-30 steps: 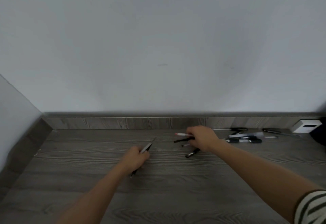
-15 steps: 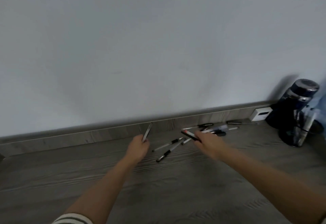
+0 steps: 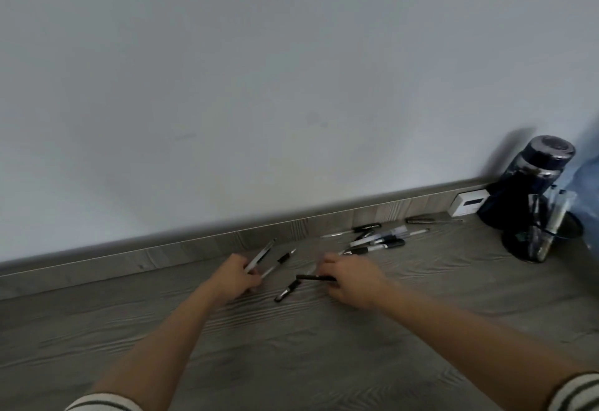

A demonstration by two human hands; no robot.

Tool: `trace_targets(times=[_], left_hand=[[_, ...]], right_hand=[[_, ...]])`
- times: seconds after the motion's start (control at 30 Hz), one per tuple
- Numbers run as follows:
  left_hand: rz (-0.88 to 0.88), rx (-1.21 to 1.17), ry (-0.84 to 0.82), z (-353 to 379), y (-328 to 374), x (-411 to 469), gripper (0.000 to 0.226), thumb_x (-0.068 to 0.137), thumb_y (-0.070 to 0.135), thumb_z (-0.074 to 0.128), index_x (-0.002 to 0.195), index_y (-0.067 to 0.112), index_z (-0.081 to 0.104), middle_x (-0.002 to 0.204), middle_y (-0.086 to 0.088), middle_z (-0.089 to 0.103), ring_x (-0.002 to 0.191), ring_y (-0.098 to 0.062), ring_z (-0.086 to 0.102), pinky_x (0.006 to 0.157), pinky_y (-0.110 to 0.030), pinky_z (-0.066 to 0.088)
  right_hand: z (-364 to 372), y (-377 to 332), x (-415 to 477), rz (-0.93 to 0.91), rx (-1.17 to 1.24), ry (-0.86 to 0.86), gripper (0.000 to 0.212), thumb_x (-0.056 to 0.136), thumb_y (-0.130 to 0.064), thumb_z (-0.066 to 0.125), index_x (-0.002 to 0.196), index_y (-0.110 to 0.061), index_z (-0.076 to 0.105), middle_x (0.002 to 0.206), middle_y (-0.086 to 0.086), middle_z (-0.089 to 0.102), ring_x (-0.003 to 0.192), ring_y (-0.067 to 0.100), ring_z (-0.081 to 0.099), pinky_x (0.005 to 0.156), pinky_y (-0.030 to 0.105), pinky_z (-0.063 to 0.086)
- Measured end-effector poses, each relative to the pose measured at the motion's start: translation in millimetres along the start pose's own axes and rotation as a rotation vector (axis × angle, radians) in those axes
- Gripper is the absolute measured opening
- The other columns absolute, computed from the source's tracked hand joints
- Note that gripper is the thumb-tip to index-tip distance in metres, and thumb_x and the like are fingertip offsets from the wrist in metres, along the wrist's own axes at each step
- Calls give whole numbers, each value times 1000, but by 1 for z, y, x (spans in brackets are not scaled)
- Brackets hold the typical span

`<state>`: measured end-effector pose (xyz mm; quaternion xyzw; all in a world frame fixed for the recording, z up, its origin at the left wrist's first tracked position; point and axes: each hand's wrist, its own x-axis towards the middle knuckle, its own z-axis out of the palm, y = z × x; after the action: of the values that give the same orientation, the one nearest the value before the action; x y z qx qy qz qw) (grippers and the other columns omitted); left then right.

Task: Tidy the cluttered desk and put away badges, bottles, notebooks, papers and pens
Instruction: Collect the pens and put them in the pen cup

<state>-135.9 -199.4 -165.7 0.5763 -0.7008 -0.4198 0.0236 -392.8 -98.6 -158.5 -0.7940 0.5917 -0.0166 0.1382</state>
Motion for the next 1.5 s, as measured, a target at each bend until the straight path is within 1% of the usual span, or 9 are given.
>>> trace_targets(times=[0.13, 0.33, 0.57, 0.7, 0.87, 1.03, 1.13, 1.27, 1.5], left_hand=[[-52, -195, -131, -21, -13, -32, 8, 82, 1, 58, 81, 8, 61, 65, -9, 66, 38, -10, 44, 34, -17, 31], [-107, -473, -80, -23, -15, -59, 25, 64, 20, 55, 82, 3, 49, 69, -18, 61, 37, -17, 40, 32, -15, 25], [13, -538, -55, -2, 41, -51, 43, 80, 41, 65, 56, 13, 42, 48, -12, 41, 40, -19, 37, 39, -22, 25], [99, -542, -56, 23, 103, -37, 59, 93, 51, 53, 44, 20, 38, 43, -9, 44, 42, -21, 47, 53, -29, 42], [291, -253, -25, 60, 184, -26, 56, 98, 45, 44, 57, 10, 59, 64, -11, 65, 62, -17, 62, 72, -30, 49], [429, -149, 12, 98, 261, -20, 55, 99, 43, 44, 63, 7, 65, 53, 3, 56, 53, -13, 54, 62, -27, 46], [472, -155, 36, 119, 305, -15, 53, 98, 41, 47, 59, 10, 65, 54, -1, 60, 55, -17, 59, 64, -27, 49], [443, -225, 6, 145, 345, -8, 37, 93, 25, 56, 60, 11, 64, 38, 7, 52, 37, -11, 48, 51, -26, 46], [330, -423, -59, 181, 397, 3, 26, 86, 18, 68, 89, -7, 65, 61, -17, 65, 45, -22, 61, 45, -26, 50]], right_hand=[[4, -17, 23, -56, -56, -71, 40, 94, -32, 53, 134, -24, 55, 137, -1, 51, 114, 27, 58, 90, 39, 47], [1, -11, 28, -26, -2, -75, 34, 95, -35, 54, 127, -24, 58, 123, 4, 59, 113, 27, 58, 88, 35, 45], [-40, 28, -3, 291, 687, 416, 10, 95, -26, 58, 93, -17, 61, 67, 1, 60, 60, 23, 56, 57, 38, 44], [-77, 65, -40, 580, 1140, 656, 36, 97, -23, 56, 63, -12, 56, 50, -1, 47, 45, 10, 40, 50, 29, 33], [-108, 133, -103, 800, 1182, 844, 50, 99, -28, 49, 54, -9, 62, 57, 7, 68, 61, 21, 61, 64, 33, 48], [-149, 198, -175, 960, 1119, 1158, 47, 100, -35, 48, 63, -8, 58, 42, 2, 53, 45, 18, 52, 44, 23, 41], [-166, 232, -208, 996, 1060, 1274, 43, 101, -34, 49, 66, -10, 57, 57, 11, 54, 54, 22, 52, 45, 26, 45], [-162, 270, -227, 1043, 961, 1225, 38, 98, -36, 55, 69, -13, 63, 69, 11, 64, 66, 27, 64, 62, 37, 57], [-124, 298, -217, 1076, 863, 815, 37, 93, -32, 64, 81, 3, 68, 81, 22, 72, 71, 34, 71, 72, 51, 60]])
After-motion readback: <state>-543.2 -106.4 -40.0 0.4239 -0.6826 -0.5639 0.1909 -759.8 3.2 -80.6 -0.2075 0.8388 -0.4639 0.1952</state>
